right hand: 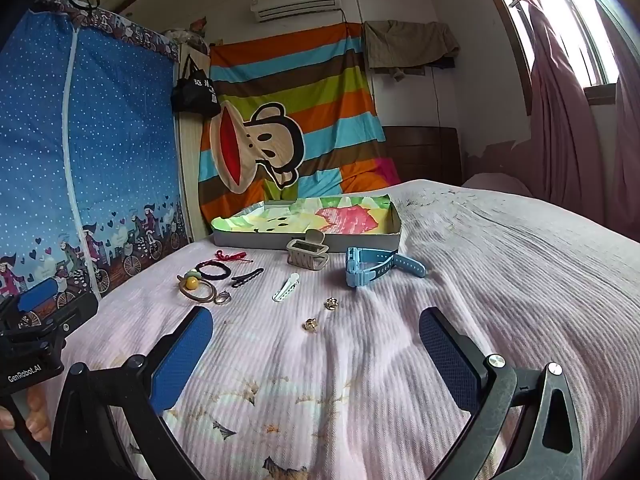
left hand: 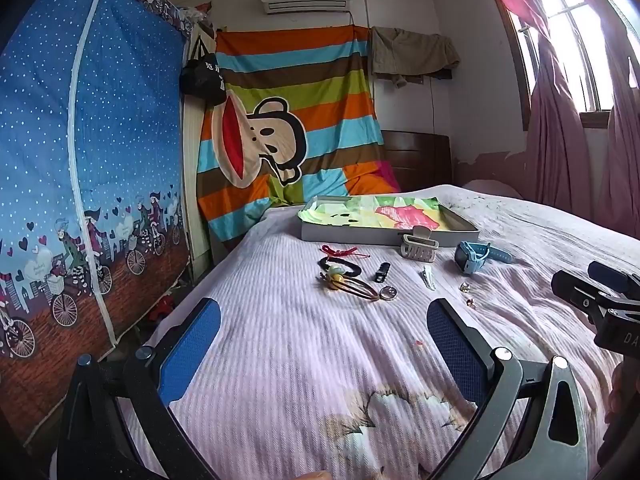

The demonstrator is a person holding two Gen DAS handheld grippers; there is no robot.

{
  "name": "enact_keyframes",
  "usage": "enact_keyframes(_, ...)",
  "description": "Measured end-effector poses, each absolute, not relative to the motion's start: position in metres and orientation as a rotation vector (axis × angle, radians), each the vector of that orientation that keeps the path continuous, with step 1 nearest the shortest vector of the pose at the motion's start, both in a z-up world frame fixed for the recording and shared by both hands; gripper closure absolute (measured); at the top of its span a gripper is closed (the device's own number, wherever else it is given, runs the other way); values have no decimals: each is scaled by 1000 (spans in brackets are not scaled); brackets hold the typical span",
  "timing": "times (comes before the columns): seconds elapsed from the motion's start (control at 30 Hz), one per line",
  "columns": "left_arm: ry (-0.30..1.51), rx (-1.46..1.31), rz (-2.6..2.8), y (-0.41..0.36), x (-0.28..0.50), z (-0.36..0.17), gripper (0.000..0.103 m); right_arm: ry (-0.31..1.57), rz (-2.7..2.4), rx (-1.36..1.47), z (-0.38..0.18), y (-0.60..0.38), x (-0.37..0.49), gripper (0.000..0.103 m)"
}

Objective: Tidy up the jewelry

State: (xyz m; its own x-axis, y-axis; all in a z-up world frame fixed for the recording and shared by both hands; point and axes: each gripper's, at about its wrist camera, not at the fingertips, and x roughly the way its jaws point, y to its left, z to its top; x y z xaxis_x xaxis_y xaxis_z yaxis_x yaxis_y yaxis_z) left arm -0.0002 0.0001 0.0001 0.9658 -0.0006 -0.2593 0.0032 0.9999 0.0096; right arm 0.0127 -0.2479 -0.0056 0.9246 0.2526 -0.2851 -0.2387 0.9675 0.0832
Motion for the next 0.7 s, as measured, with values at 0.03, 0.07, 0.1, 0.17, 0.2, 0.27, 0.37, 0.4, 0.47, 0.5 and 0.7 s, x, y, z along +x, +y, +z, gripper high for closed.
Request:
enact_keyframes(0.03, 262, 10, -4, 0, 0, 0, 2, 298, 252, 48, -6, -248, 13, 0)
enact_keyframes(0.07, 261, 11, -5, 0, -1, 1, 2, 299, 252, 48, -6, -248, 13, 0)
enact_keyframes(0.1, 261, 12, -6, 1, -1, 0, 2, 299, 252, 48, -6, -248, 13, 0)
enact_keyframes(0.17, 259, 16, -9, 1, -1, 1, 2, 300, 252, 48, -6, -248, 13, 0)
enact_keyframes(0.2, 258, 18, -11, 1, -1, 2, 2, 300, 252, 48, -6, -248, 13, 0)
enact_keyframes(0.27, 257, 19, -17, 1, -1, 1, 2, 300, 253, 49, -6, -248, 13, 0)
enact_keyframes(0.37, 256, 21, -21, -2, -2, 0, 2, 300, 252, 48, -6, -248, 13, 0)
enact_keyframes(0.4, 256, 21, -22, -1, -2, 1, 2, 301, 252, 49, -6, -248, 13, 0)
enact_keyframes(0.47, 256, 22, -21, -3, -2, 0, 2, 300, 252, 49, -6, -248, 13, 0)
enact_keyframes(0.5, 256, 22, -21, -3, -2, 0, 2, 301, 253, 49, -6, -248, 13, 0)
enact_keyframes(0.7, 255, 24, -19, -4, -2, 0, 2, 302, 252, 49, -6, -247, 13, 0)
